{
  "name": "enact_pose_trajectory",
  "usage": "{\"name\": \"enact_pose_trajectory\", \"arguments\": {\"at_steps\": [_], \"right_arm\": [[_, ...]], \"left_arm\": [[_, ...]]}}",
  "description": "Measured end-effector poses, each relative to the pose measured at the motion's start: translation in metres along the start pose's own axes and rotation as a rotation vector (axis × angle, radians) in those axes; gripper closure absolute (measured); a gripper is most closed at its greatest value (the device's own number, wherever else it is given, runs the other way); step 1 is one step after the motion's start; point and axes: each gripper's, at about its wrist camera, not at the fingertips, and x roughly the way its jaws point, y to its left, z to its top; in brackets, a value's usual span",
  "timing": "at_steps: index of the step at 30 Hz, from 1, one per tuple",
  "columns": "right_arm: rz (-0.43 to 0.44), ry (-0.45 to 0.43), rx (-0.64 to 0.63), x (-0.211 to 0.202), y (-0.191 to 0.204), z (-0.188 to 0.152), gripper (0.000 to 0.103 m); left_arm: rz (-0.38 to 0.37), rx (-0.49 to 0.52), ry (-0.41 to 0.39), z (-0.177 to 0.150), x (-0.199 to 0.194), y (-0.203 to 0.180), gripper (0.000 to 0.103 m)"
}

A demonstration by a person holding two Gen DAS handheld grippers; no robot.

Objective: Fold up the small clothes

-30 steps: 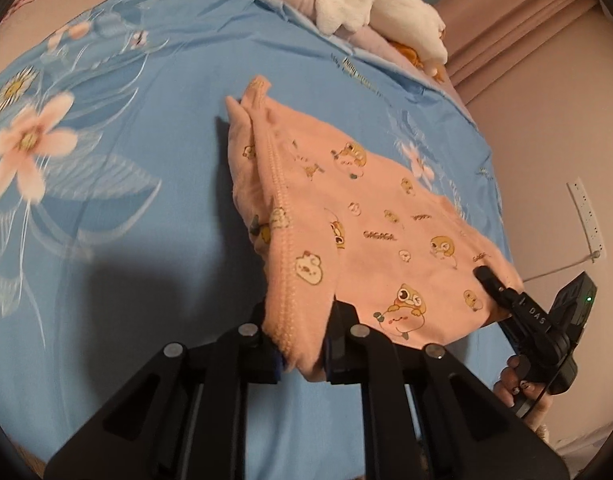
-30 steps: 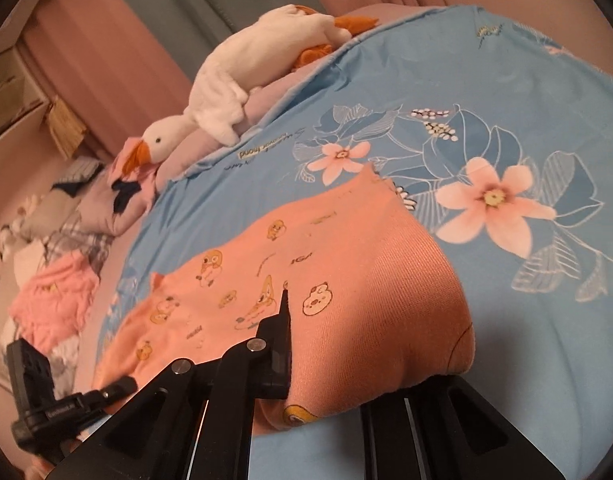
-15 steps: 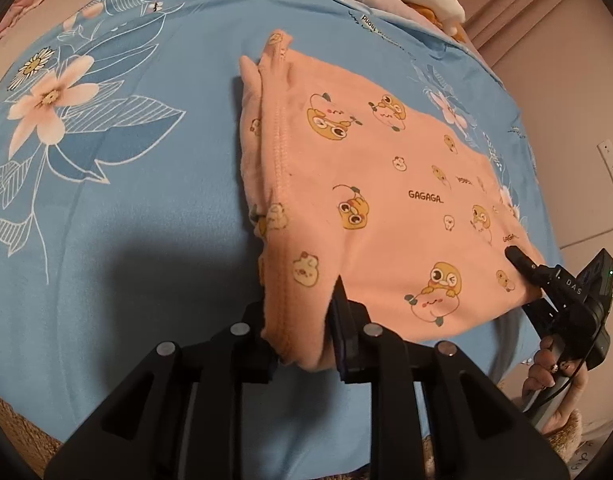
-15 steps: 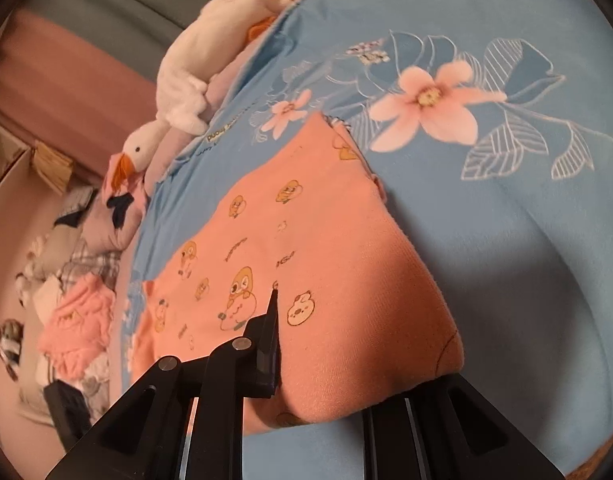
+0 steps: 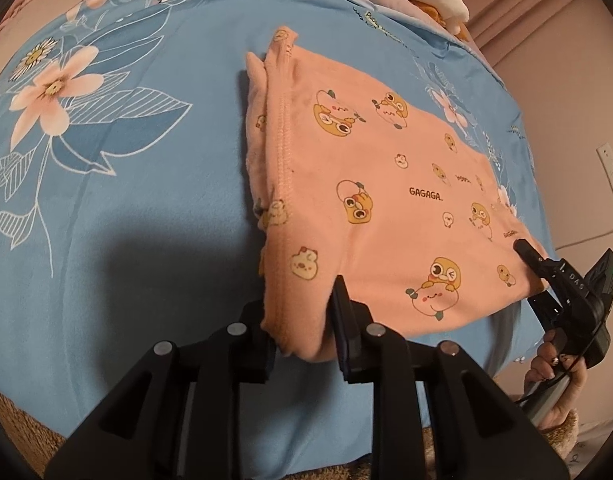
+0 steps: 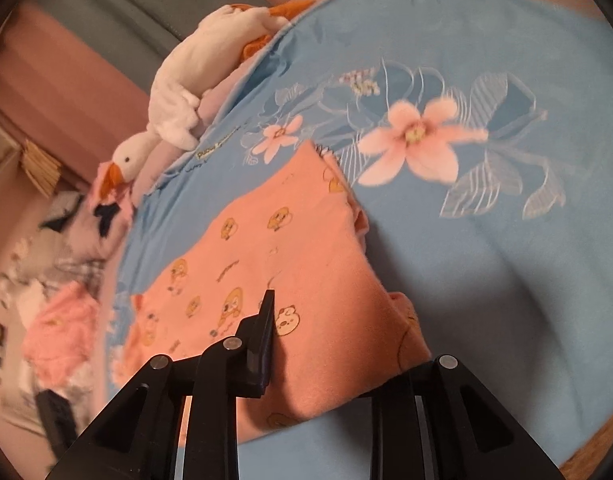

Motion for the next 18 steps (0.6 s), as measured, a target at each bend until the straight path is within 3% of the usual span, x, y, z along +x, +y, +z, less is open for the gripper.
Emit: {"name": "enact_pose_trajectory", "arguments": {"at_steps": [4,8,12,18], "right_arm": [[-0.048,-0.029,-0.057,-0.001,0.014,0.004,0.08],[-0.101,-0.1,-0.226,-0.008,0.051,0.008,0.082],[-0.015,-0.142,-0.341,-0.014,0.093,0.011,0.086],[0.121,-0.091,-0.539,-0.005,0.152,-0.006,0.087]], "left_arm": [[-0.002,-0.006,0.002,-0.003,-0.01,0.004,0.078],[-0.009,-0.031,-0.025,-0.007,-0.028,0.015,0.079],[-0.002,-0.05,-0.047,-0.008,-0.038,0.024,0.082],[-0.007,-0.07,-0.073,-0.008,-0.049,0.027,0.084]]}}
